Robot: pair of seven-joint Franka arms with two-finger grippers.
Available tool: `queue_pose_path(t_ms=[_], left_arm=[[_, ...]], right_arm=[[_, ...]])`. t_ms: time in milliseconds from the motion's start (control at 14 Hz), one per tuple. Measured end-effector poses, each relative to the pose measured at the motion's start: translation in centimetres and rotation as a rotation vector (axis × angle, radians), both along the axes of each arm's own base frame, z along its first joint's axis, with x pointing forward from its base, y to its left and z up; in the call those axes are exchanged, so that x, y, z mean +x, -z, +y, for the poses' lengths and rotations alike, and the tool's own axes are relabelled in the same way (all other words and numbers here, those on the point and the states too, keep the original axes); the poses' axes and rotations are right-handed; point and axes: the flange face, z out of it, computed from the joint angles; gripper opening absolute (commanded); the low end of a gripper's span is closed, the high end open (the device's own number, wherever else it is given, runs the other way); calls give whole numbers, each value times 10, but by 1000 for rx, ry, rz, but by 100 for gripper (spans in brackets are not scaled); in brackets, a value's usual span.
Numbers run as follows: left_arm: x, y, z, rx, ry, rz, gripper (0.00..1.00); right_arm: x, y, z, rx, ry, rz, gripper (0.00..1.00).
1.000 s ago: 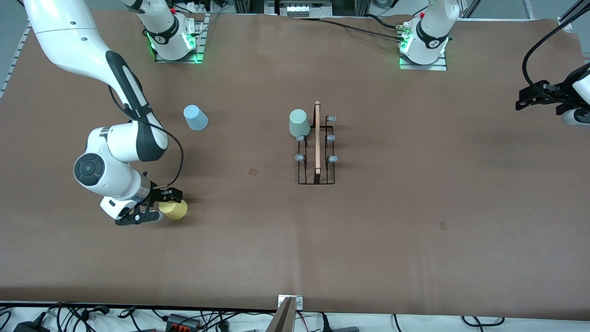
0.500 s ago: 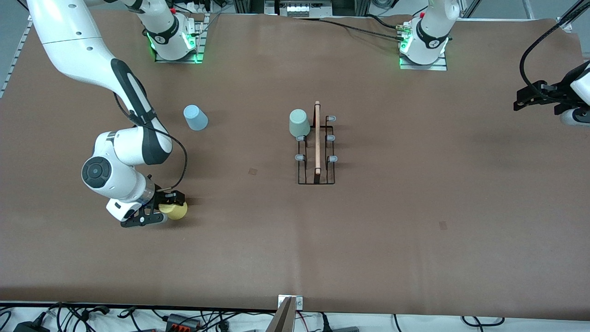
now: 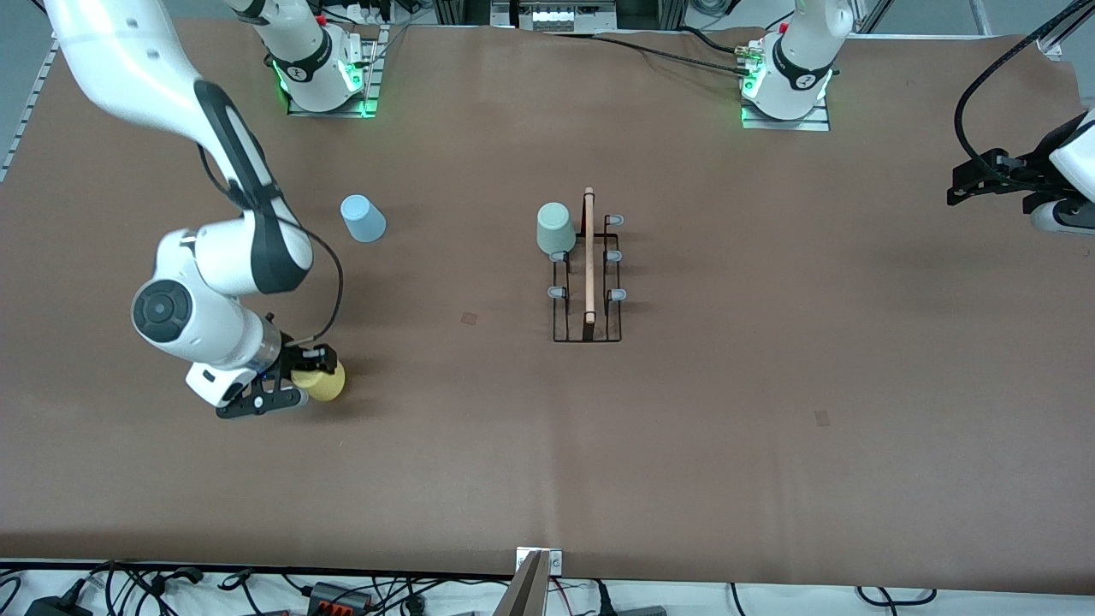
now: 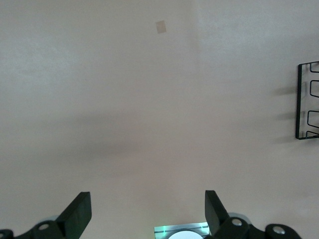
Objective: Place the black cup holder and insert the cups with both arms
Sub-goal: 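Carry the yellow cup with the right gripper over a rack peg, then lower the yellow cup onto the peg and release it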
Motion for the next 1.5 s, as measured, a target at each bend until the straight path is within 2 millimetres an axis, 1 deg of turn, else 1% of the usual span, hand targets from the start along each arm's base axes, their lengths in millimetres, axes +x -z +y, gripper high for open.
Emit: queue_pose_path(t_ms=[143,286,357,500,786,929,1000,1071,1214,1357,1500], left_arm=[[0,-3,-3,0,5,-6,100],[1,-5,-6,1,10,-11,100],[1,-6,-7,1,12,-13,100],[1,-6,-7,1,12,-13,100],[1,-6,-10,1,17,-14,100],[1,-6,-14,1,20,-15,100],[1,-6,-15,1,20,-15,100],[1,-6,-16,1,20,-15,100],[1,-6,-16,2,20,-15,100],[1,-6,-16,2,19,-15,100],[1,-7,-16,2,18,-15,100]], right_arm=[[-17,-43,35,-7,85,12,0],[-36,-75,80,-1,186,10,0],[-48,-86,108,12,239,10,0],[-74,-101,168,36,350,10,0],[-125,-119,284,81,521,-4,0],[-141,-116,331,110,569,-17,0],[-144,-111,349,122,583,-30,0],[-145,-103,362,128,589,-43,0],[-143,-84,377,137,588,-63,0],[-141,-65,383,129,578,-73,0],[-143,-52,387,110,564,-77,0]])
